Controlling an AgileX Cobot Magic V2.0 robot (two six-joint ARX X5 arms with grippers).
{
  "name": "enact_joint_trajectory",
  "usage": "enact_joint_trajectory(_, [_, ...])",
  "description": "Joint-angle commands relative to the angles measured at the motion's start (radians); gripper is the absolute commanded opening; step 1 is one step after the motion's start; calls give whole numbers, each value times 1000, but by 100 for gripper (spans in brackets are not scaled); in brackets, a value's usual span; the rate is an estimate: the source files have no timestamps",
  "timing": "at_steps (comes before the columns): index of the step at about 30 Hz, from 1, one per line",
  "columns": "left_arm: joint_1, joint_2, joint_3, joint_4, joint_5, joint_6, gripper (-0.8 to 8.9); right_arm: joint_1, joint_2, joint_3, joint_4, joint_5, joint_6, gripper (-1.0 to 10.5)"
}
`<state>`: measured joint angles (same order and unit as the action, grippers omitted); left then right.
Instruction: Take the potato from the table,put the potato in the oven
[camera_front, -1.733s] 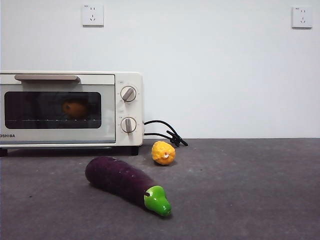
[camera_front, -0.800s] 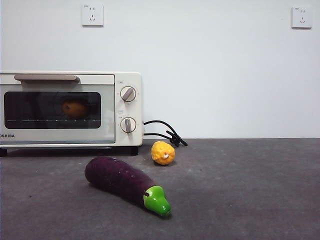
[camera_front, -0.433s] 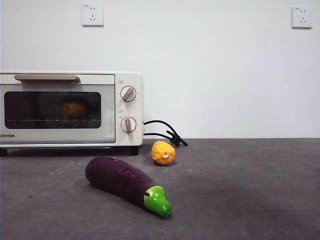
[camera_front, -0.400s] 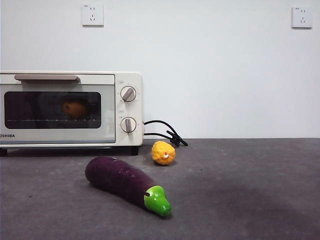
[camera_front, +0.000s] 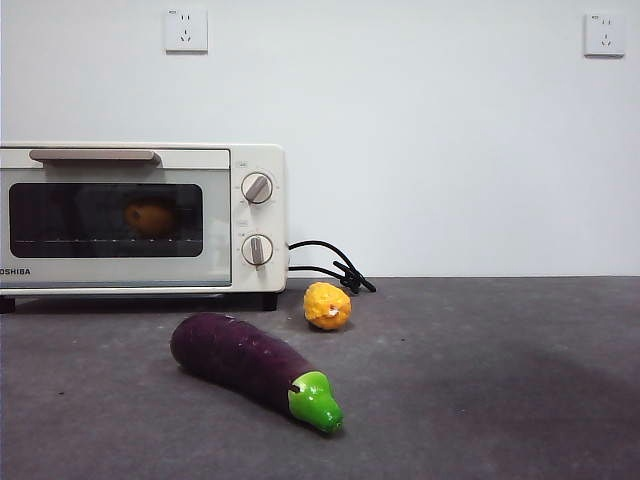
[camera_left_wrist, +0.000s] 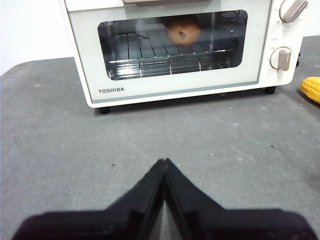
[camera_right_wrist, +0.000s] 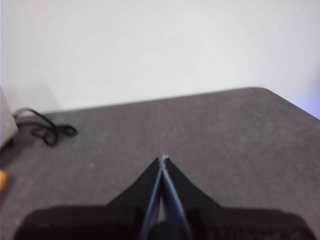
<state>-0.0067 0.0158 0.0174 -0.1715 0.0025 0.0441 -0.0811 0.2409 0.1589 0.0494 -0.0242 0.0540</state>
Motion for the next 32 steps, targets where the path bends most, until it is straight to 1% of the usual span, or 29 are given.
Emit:
enact_joint_trajectory(1, [3,0,-10,7,1,10,-4,-1,-20,-18,-47,2,-85,2])
enact_joint_trajectory(3, [3,0,-10,7,1,11,-4,0,-42,-29,-82,-3,-111,2])
enact_joint_trajectory(4, [3,0,-10,6,1,11,-4,0,-55,-38,-94,-3,-112,2])
enact_joint_trajectory(11, [3,0,-10,6,1,11,-4,-1,-176,-146,-113,-3,-84,2])
enact_joint_trajectory(16, [3,0,-10,6,1,11,-4,-1,-222,-145,-225,-2,-88,2])
enact_joint_trajectory(21, [3,1,-10,7,1,11,-3,-1,-233,-145,-235,-3,-82,2])
enact_joint_trajectory(23, [3,2,-10,7,1,11,-4,0,-233,-145,-236,-3,-62,2])
enact_joint_trajectory(26, [3,4,-10,7,1,11,-4,2,-233,-145,-235,-3,22,2])
enact_joint_trajectory(27, [3,4,-10,7,1,11,-4,2,-233,-145,-235,-2,32,2])
enact_joint_trajectory(32, [3,4,-10,7,1,11,-4,2,-233,-145,-235,-1,32,2])
